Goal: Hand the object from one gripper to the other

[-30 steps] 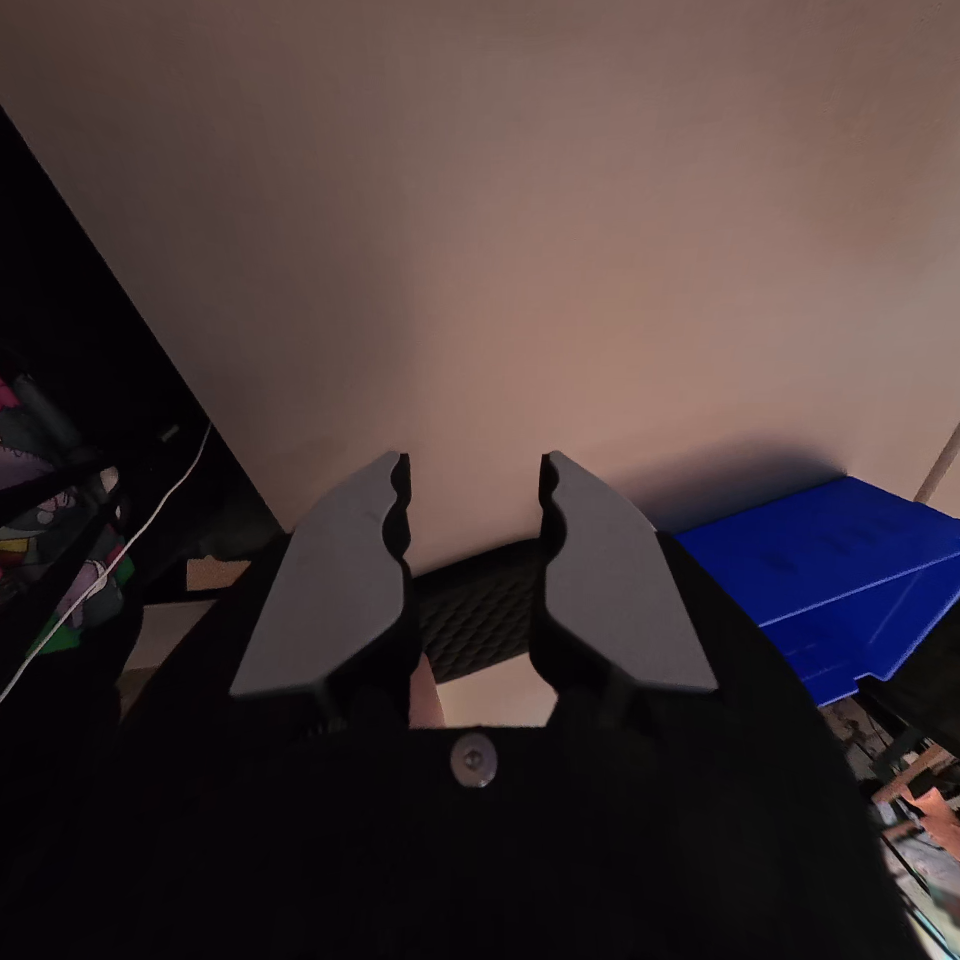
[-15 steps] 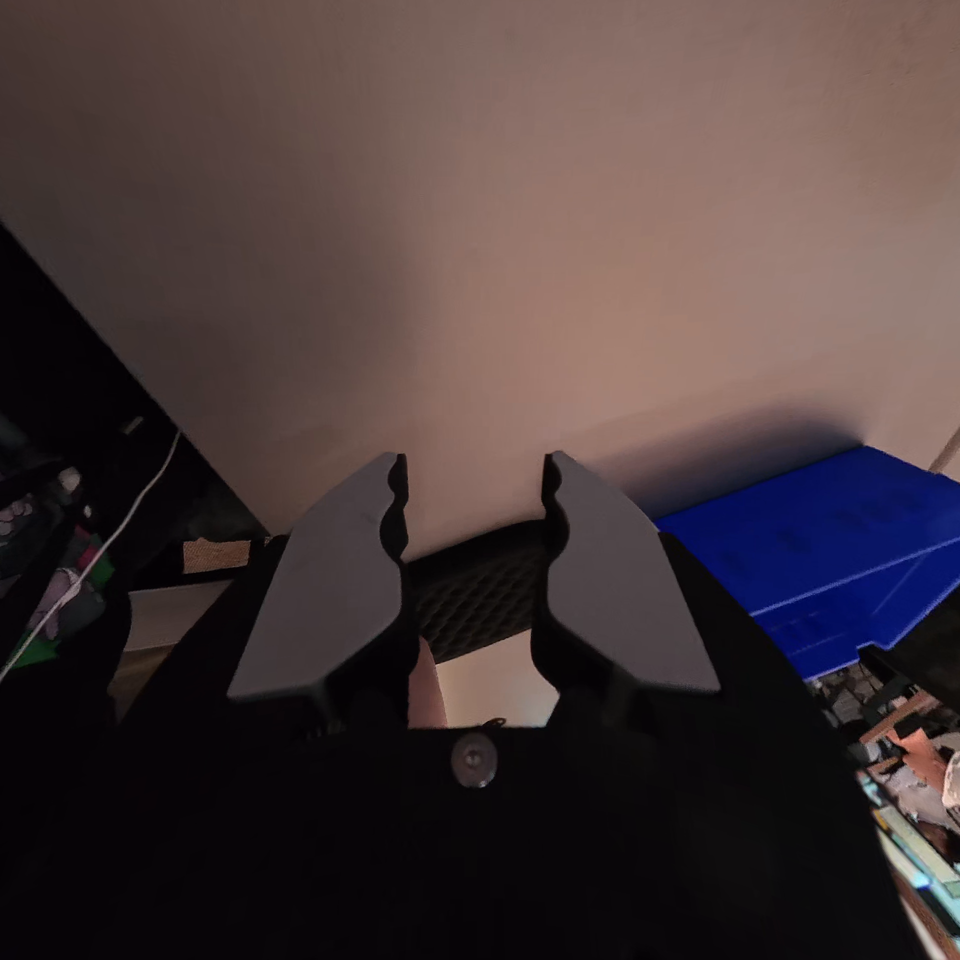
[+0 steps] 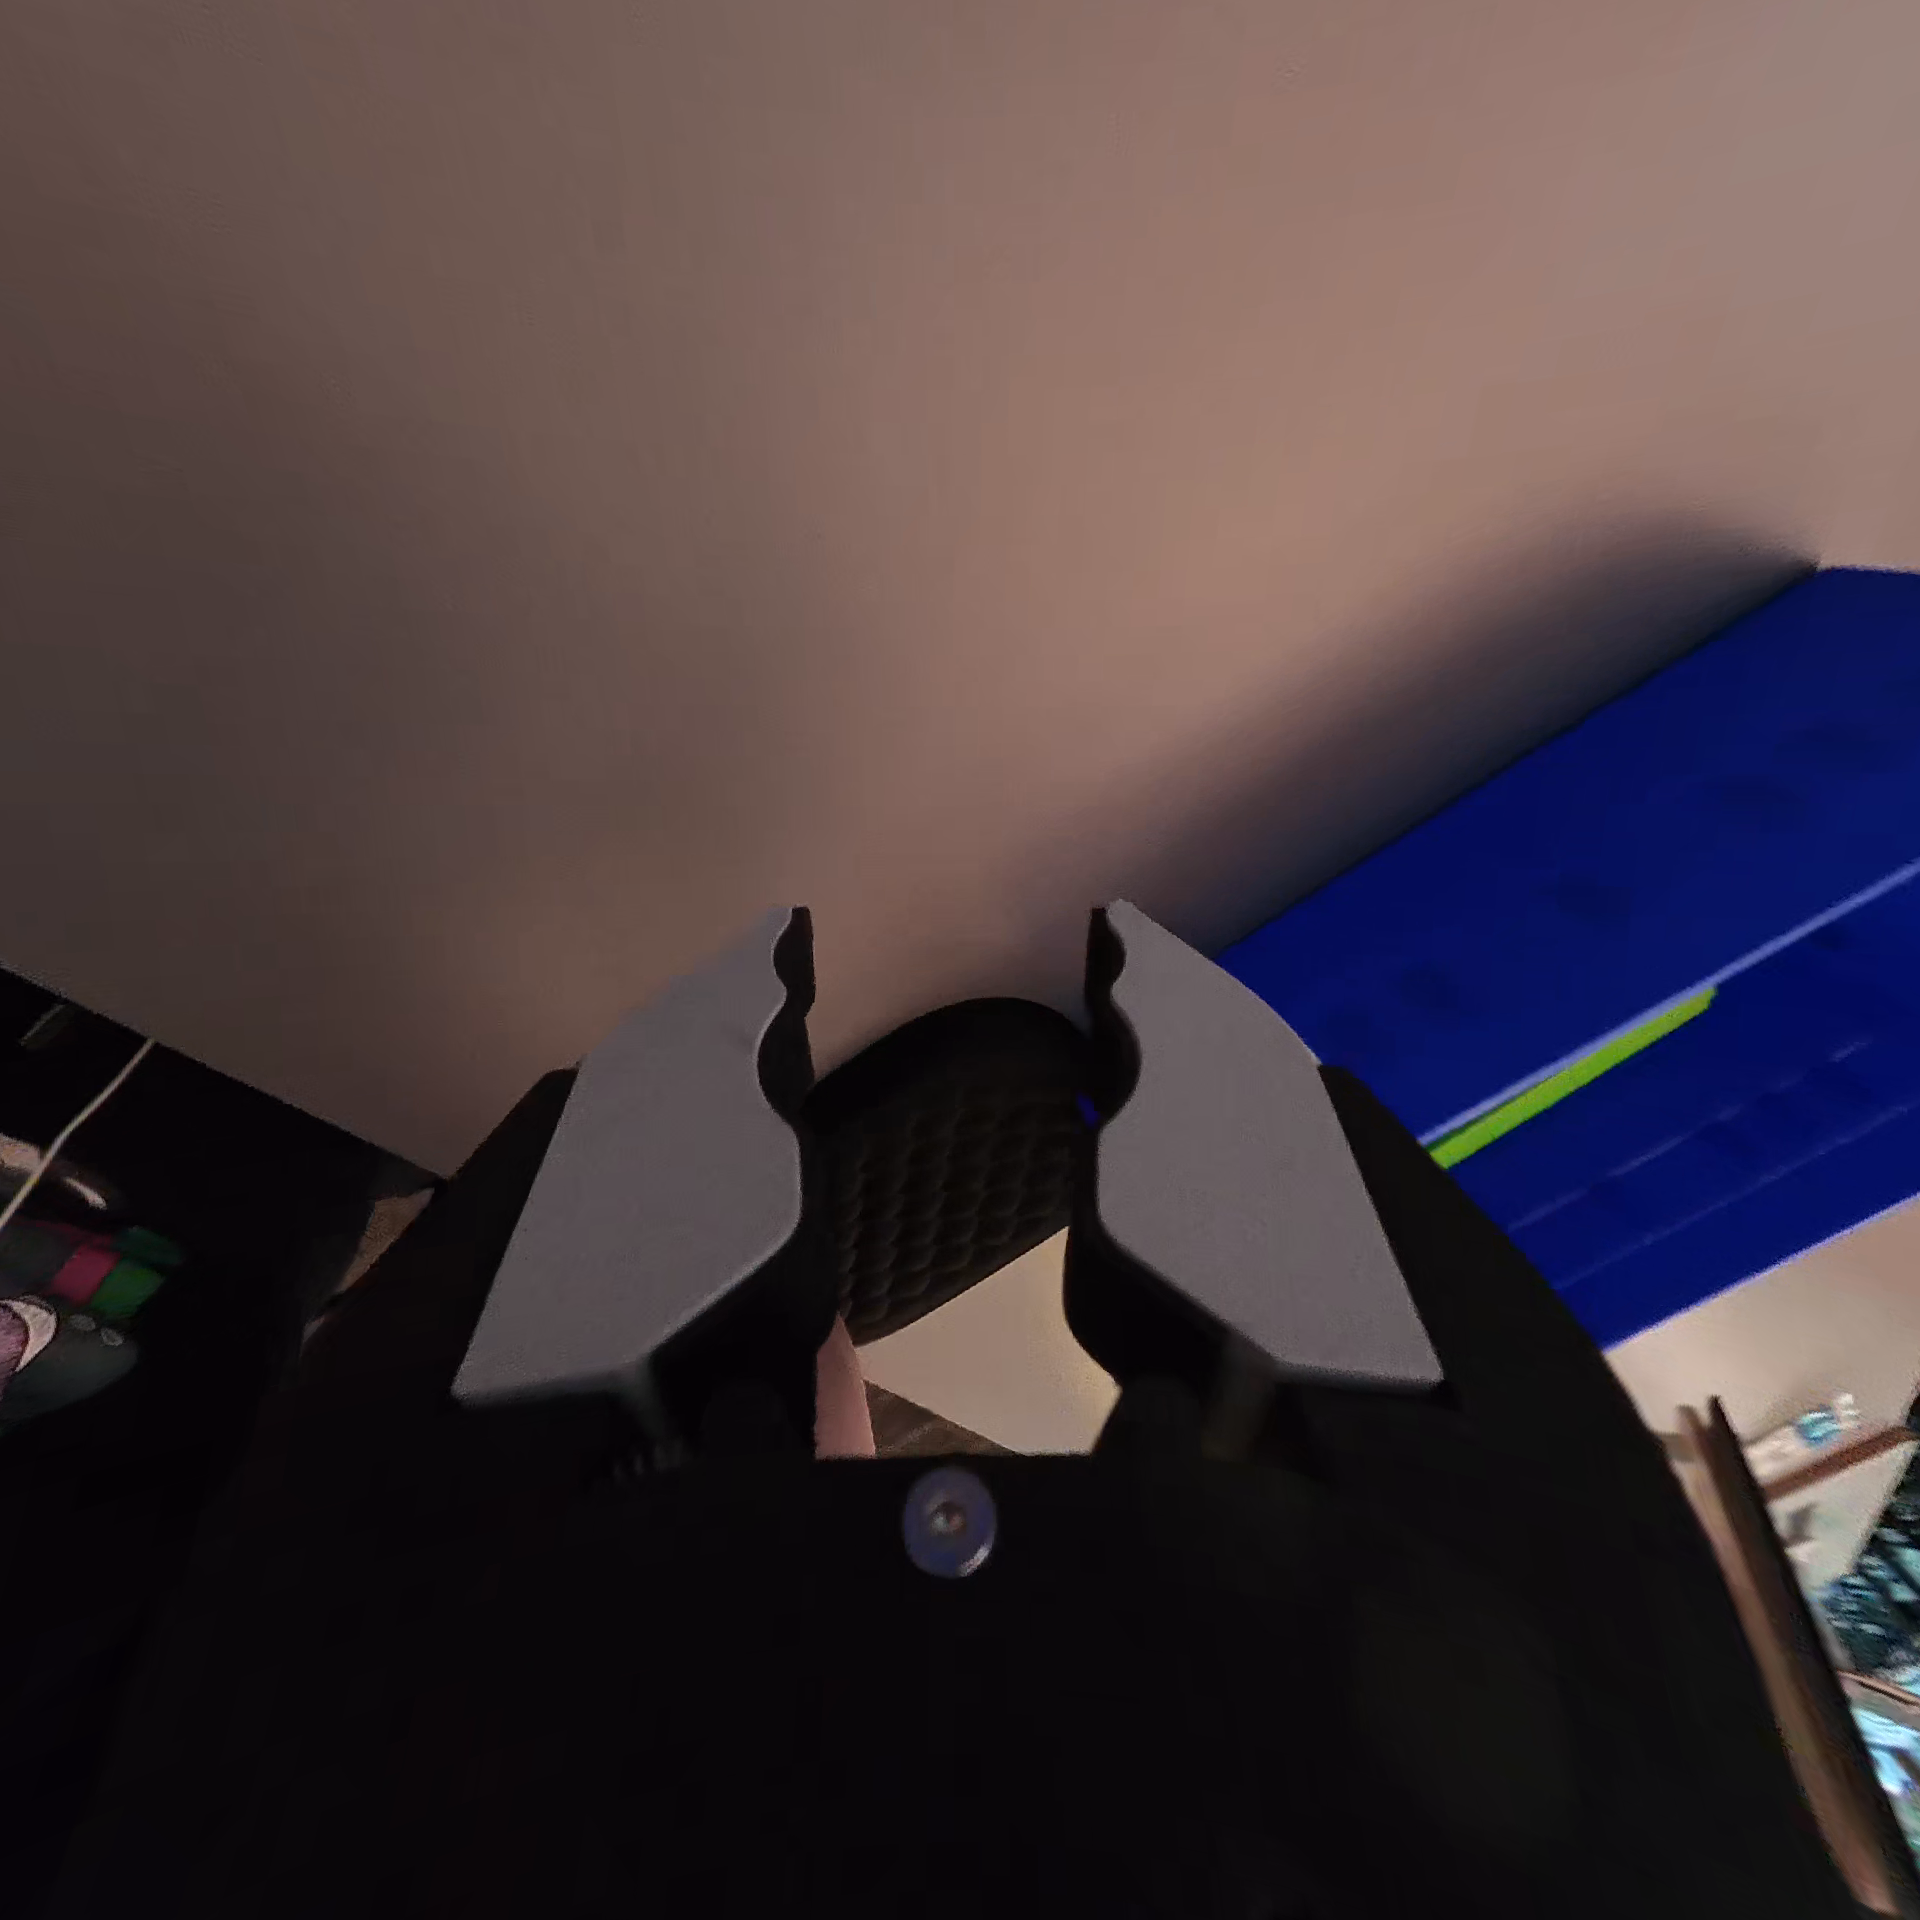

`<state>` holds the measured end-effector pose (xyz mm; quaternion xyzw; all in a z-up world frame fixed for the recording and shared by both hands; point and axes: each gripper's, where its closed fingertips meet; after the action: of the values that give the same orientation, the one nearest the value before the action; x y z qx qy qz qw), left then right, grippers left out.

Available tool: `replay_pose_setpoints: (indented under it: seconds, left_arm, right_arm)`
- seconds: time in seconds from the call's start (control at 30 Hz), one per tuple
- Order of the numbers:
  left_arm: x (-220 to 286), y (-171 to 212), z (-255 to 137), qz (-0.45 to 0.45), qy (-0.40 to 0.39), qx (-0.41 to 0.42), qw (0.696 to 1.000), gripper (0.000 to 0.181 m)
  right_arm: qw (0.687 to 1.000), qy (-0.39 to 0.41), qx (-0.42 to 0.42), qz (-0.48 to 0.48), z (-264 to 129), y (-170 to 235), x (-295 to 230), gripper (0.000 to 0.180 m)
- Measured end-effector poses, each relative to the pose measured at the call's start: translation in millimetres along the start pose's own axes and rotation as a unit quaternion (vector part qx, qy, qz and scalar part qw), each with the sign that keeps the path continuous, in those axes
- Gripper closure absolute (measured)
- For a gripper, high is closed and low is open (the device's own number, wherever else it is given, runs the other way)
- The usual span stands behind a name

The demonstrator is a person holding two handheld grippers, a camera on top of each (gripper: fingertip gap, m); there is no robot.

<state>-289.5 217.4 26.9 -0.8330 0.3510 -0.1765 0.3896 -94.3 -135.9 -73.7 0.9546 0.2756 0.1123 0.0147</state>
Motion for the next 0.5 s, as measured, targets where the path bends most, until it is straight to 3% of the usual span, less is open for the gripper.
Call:
replay_pose_setpoints:
  seconds: [0.13,0.33,0.5]
  left_arm:
    - [-18.8,21.6,30.4,0.008,-0.005,-0.057,0.998,0.134]
    - [21.0,27.3,50.2,0.100,0.127,-0.035,0.986,0.137]
    - [26.0,50.5,71.2,0.184,0.095,-0.091,0.974,0.134]
  right_arm:
    - [0.999,-0.013,0.020,0.043,-1.5,10.4,19.8,0.127]
    - [0.995,-0.021,0.065,0.072,-9.2,18.0,42.3,0.127]
    - [0.989,0.003,0.123,0.087,-23.3,14.0,65.5,0.130]
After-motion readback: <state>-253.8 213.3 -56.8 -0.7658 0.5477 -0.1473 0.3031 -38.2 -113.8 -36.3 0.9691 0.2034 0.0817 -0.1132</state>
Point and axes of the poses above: each gripper's, where its closed fingertips meet, z out along the fingers, y out of its underside, x = y × z across the jaws, and after that the axes turned 14 degrees about -z, right-handed
